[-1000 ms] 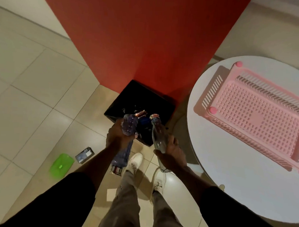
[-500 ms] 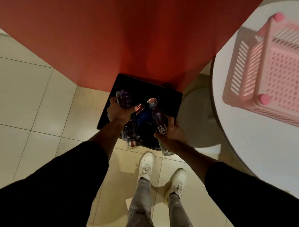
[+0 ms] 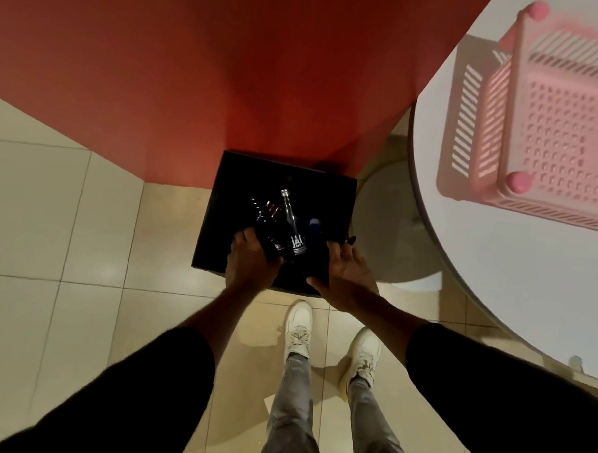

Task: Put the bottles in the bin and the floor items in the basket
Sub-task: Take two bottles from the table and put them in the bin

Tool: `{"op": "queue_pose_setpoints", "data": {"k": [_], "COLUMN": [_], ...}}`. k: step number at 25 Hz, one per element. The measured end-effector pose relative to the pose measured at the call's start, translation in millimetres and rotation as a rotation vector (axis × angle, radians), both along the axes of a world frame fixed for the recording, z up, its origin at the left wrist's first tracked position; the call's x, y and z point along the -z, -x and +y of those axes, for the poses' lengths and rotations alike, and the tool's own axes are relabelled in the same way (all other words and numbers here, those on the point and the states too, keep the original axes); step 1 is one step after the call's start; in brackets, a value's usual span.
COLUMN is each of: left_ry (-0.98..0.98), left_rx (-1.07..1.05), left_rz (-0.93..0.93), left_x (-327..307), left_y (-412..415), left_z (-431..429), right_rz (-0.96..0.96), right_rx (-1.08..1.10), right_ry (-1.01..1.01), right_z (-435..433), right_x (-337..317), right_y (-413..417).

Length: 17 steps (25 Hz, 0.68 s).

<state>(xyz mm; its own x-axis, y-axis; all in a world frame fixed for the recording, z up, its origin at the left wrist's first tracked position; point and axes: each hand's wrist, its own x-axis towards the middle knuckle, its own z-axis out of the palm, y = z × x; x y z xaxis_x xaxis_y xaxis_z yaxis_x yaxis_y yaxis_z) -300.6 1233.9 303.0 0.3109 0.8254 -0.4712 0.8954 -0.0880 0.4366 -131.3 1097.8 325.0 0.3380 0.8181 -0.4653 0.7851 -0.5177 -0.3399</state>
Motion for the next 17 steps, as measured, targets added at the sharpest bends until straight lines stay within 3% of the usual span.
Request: {"op": "queue_pose_setpoints", "data": {"k": [5,9,11,17], "left_ry": [-0.06,-0.005,-0.069,-0.161], "left_rx": [0.485,0.757,0.924,1.235], "left_rz": [0.041,0.021,0.07,0.098], "left_x": [-28.5,-73.1,-95.8,-122.2], "left_y": [7.1,-12.5,-29.2,-73.2], "left_z": [-71.9,-106.9,-122.5,-157.2], "right_rz": [-0.02,-0.055,-0.083,-0.142], "right_rx": [0.006,0.122,0.192,0.419], "right_ry": [-0.011,0.038,0.065,0.106], "right_z": [-55.4,-103.4,-129.6,-197.5], "right_x": [-44.6,-75.0,-87.4,-120.5], "right_y": [8.8,5.8,-0.6,-11.6]}}
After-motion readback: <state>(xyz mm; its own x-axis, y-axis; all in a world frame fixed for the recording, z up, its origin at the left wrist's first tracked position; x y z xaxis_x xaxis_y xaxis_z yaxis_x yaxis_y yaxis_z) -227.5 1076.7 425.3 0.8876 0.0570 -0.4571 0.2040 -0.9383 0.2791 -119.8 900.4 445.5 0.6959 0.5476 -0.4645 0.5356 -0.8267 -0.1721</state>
